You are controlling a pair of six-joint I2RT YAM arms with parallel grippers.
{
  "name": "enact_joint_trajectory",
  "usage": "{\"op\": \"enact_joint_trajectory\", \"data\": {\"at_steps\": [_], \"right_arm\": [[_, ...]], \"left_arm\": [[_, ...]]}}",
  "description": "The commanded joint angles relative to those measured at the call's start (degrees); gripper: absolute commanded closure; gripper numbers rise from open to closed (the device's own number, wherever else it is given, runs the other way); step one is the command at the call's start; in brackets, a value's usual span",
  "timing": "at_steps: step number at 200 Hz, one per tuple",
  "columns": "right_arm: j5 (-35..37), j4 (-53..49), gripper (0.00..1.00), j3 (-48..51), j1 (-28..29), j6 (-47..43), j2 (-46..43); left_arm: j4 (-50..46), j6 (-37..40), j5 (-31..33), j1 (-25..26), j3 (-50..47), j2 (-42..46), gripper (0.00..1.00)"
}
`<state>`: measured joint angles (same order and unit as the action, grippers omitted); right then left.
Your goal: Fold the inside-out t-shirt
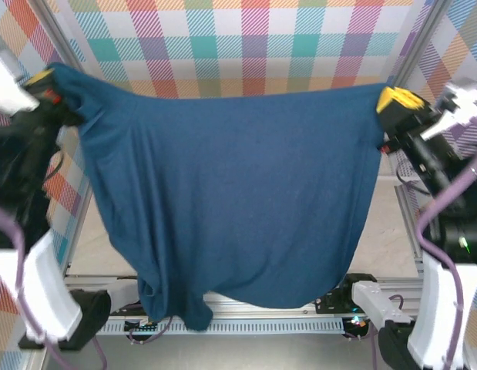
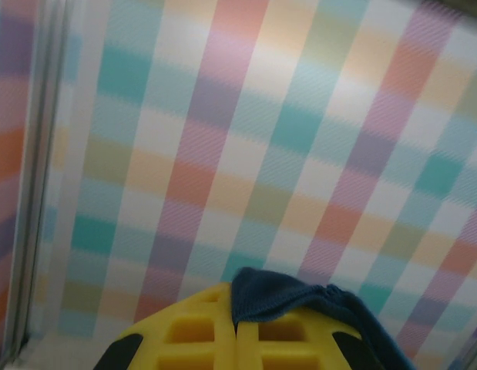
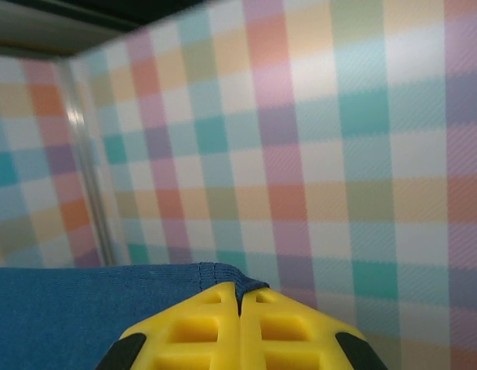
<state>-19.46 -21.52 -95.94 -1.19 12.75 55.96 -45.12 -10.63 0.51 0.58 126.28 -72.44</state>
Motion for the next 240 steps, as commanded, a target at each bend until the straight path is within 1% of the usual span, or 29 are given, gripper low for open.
{"op": "enact_joint_trajectory", "data": {"at_steps": [1,13,25,32,36,45,53,59,71,80,88,96,107,113,120,130,142,146,153,168,179,189,202,211,228,240], "right_arm": [[5.0,7.42,1.0,6.37,-0.16,-1.09,10.8],[6.3,12.2,1.0,8.51,0.64,-1.57,17.42],[8.54,16.38,1.0,8.78,2.09,-2.74,25.32],[9.52,17.37,1.0,7.13,3.12,-3.74,31.0],[10.3,17.46,0.99,5.62,3.65,-4.33,34.47],[12.38,16.27,0.93,0.85,4.85,-5.45,42.57],[13.73,12.75,0.84,-5.39,5.68,-6.14,50.04],[14.57,9.6,0.77,-10.35,6.12,-6.08,55.37],[14.62,2.46,0.69,-19.4,6.83,-6.42,62.88],[15.32,-1.26,0.65,-23.01,7.45,-7.03,65.46],[15.07,-4.22,0.62,-24.63,7.97,-7.71,66.17],[14.65,-7.86,0.61,-24.97,8.72,-7.86,65.81],[15.62,-11.41,0.59,-21.98,10.45,-8.1,63.31],[16.64,-11.86,0.59,-17.68,11.72,-8.01,60.95],[17.7,-11.22,0.58,-11.42,13.49,-7.75,57.29],[18.75,-10.69,0.55,-1.89,15.74,-6.05,51.97],[17.56,-10.32,0.54,9.79,17.7,-2.66,45.24],[17.18,-9.98,0.5,13.73,18.29,-1.47,43.0],[17.2,-10.0,0.46,19.97,19.63,0.19,39.39],[19.66,-11.97,0.44,30.43,23.15,3.24,33.44],[20.37,-12.82,0.41,36.26,25.13,5.81,30.23],[19.8,-12.08,0.38,40.89,26.63,7.89,28.62],[20.78,-11.25,0.38,44.56,27.84,9.78,28.43],[20.77,-10.06,0.38,46.04,28.0,10.28,28.9],[21.84,-6.83,0.42,46.98,27.93,10.49,30.25],[21.72,-6.31,0.48,46.17,27.91,10.04,31.82]], "left_arm": [[7.12,-0.44,0.48,-1.01,-7.02,-10.63,1.0],[10.1,-0.99,-0.13,-0.78,-8.6,-17.16,1.0],[12.39,-1.65,-0.41,-0.71,-8.13,-24.85,1.0],[12.76,-1.76,-0.51,-0.67,-6.31,-30.1,1.0],[12.43,-1.75,-0.43,-0.67,-4.54,-33.21,0.97],[10.48,-1.97,0.49,-0.67,1.06,-41.07,0.93],[7.77,-2.36,1.19,-0.74,7.29,-48.29,0.86],[4.27,-2.74,2.06,-0.75,14.57,-54.03,0.76],[-3.97,-3.14,1.32,-0.93,30.44,-65.06,0.65],[-9.19,-3.69,1.31,-0.93,41.36,-71.08,0.56],[-12.33,-4.44,1.1,-1.0,46.36,-73.56,0.5],[-13.74,-5.29,0.67,-0.94,45.91,-73.23,0.45],[-15.25,-7.42,-0.14,-0.86,40.35,-70.02,0.41],[-14.96,-8.42,-0.94,-0.64,35.57,-67.12,0.41],[-13.01,-9.12,-2.48,-0.23,27.06,-62.55,0.4],[-4.74,-10.05,-4.68,1.01,9.23,-53.51,0.4],[6.82,-12.69,-6.4,2.86,-11.6,-41.77,0.4],[10.02,-13.92,-7.11,3.4,-17.8,-38.2,0.4],[15.15,-15.97,-8.34,4.3,-27.63,-32.1,0.4],[22.65,-19.68,-10.27,6.28,-45.07,-21.54,0.39],[23.29,-20.54,-10.41,7.84,-54.01,-15.61,0.39],[23.42,-19.42,-10.19,9.81,-60.91,-11.48,0.39],[22.3,-18.96,-9.15,12.04,-68.07,-8.53,0.38],[23.78,-19.26,-9.42,12.98,-72.56,-7.7,0.38],[27.44,-20.73,-10.64,13.31,-77.84,-8.12,0.38],[27.99,-20.27,-10.36,13.39,-78.96,-8.33,0.38]]}}
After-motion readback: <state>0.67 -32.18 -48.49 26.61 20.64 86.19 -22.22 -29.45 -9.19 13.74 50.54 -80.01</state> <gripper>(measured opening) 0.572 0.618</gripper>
